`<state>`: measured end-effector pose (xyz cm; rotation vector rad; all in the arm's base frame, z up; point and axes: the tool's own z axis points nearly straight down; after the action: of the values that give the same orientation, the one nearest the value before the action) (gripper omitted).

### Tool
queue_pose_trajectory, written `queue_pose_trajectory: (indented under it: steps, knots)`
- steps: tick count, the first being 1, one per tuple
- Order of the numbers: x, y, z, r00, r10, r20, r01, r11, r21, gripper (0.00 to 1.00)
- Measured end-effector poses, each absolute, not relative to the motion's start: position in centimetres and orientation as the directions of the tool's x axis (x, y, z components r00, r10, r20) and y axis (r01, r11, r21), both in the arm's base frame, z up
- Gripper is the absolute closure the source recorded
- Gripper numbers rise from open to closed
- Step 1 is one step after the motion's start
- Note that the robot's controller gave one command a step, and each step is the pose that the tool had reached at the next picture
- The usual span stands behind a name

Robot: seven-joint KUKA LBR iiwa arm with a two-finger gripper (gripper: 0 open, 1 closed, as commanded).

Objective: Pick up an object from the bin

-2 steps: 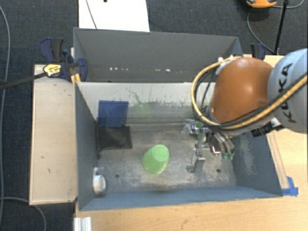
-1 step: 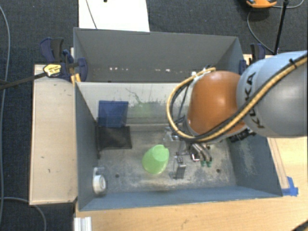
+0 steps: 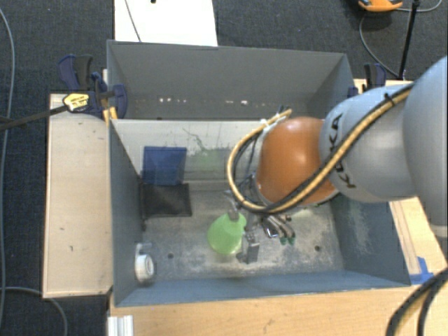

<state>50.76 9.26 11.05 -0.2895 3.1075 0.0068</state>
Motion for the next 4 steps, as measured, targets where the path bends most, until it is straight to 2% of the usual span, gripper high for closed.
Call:
queue_pose_trajectory:
  steps: [1,2,3,4]
  knots:
    - [54.4,9.2,9.5,-0.994,-0.108,-0.020,-0.108,0.994,0.010,0.00]
    - [54.3,9.2,9.6,-0.994,-0.110,-0.025,-0.110,0.994,0.008,0.00]
    - [55.4,8.9,9.4,-0.993,-0.114,-0.026,-0.114,0.993,0.010,0.00]
    - [54.3,9.0,9.5,-0.981,-0.189,-0.048,-0.190,0.982,0.007,0.00]
